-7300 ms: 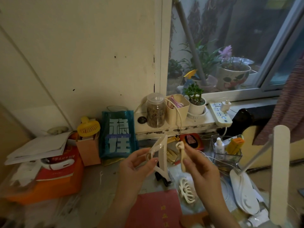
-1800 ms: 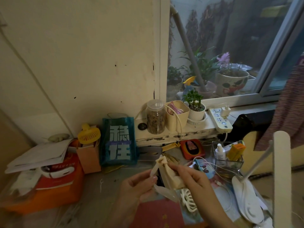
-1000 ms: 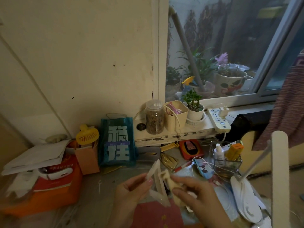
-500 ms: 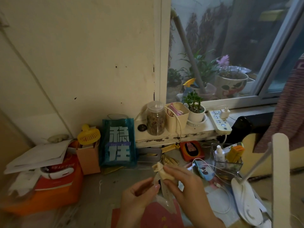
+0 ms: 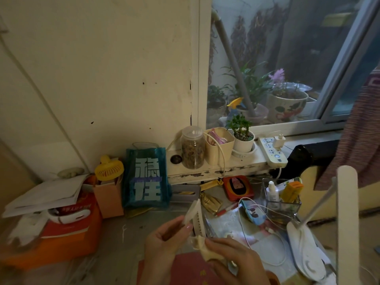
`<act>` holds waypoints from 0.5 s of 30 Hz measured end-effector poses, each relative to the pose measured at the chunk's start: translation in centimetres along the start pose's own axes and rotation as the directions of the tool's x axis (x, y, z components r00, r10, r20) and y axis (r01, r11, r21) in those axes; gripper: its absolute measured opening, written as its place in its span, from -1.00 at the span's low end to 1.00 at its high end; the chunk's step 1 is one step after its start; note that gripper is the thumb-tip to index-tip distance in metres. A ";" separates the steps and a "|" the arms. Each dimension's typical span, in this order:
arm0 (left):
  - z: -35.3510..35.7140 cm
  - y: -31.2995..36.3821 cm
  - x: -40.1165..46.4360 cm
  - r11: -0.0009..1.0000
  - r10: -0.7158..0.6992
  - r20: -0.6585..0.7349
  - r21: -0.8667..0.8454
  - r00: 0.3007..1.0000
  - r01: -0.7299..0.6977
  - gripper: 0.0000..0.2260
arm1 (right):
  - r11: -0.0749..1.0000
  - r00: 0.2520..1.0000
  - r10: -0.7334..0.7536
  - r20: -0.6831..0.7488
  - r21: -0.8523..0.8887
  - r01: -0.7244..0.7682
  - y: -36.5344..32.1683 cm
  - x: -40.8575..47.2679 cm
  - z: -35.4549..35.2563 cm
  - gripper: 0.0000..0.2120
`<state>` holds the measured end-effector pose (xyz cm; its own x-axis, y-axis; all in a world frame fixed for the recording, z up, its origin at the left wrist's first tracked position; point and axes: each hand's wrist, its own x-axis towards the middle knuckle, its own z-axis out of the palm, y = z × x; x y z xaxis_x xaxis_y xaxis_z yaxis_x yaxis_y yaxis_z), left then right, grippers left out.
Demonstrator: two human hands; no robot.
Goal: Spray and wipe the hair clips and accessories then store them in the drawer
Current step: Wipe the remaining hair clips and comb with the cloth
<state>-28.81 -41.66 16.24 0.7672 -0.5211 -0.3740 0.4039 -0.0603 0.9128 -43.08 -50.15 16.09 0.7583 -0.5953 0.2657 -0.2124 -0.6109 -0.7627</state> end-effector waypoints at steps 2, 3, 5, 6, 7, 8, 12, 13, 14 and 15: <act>0.0 -0.2 -0.1 1.000 -0.007 0.009 0.001 1.000 0.007 -0.76 | 0.987 0.989 0.111 0.099 0.103 -0.121 0.3 -0.2 -0.7 -0.49; 0.0 -0.3 -0.1 1.000 -0.008 0.017 0.006 1.000 0.008 -0.76 | 0.971 0.980 0.162 0.119 0.159 -0.180 0.6 -0.3 -1.0 -0.42; -0.2 -0.4 0.0 1.000 -0.018 0.025 0.022 1.000 0.017 -0.77 | 0.917 0.960 0.248 0.130 0.287 -0.276 1.4 -0.2 -1.7 -0.51; -0.2 -0.4 0.1 0.999 -0.023 0.030 0.028 0.999 0.023 -0.78 | 0.868 0.943 0.305 0.134 0.367 -0.333 1.3 0.0 -2.0 -0.57; -0.3 -0.4 0.1 0.999 -0.029 0.038 0.031 0.999 0.028 -0.79 | 0.814 0.929 0.346 0.134 0.449 -0.368 1.4 0.2 -2.2 -0.61; -0.4 -0.3 0.1 0.999 -0.035 0.047 0.034 0.998 0.034 -0.81 | 0.769 0.921 0.370 0.125 0.514 -0.379 1.7 0.4 -2.3 -0.64; -0.3 -0.1 -0.1 0.998 -0.056 0.086 0.042 0.995 0.053 -0.84 | 0.602 0.898 0.428 0.099 0.711 -0.365 1.8 1.7 -2.2 -0.65; -0.3 -0.2 -0.2 0.997 -0.065 0.093 0.048 0.994 0.060 -0.83 | 0.574 0.893 0.432 0.127 0.725 -0.380 1.7 1.9 -2.0 -0.66; -0.2 -0.4 -0.2 0.996 -0.075 0.098 0.058 0.992 0.070 -0.82 | 0.550 0.886 0.433 0.165 0.731 -0.405 1.8 2.0 -1.6 -0.67; -0.2 -0.6 -0.4 0.995 -0.086 0.106 0.063 0.991 0.080 -0.82 | 0.530 0.881 0.426 0.205 0.733 -0.427 1.8 2.0 -1.2 -0.69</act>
<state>-29.20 -41.24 15.81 0.6725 -0.6012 -0.4315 0.4316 -0.1550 0.8886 -42.64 -53.03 15.95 0.7042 -0.6776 -0.2121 0.0153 0.3131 -0.9496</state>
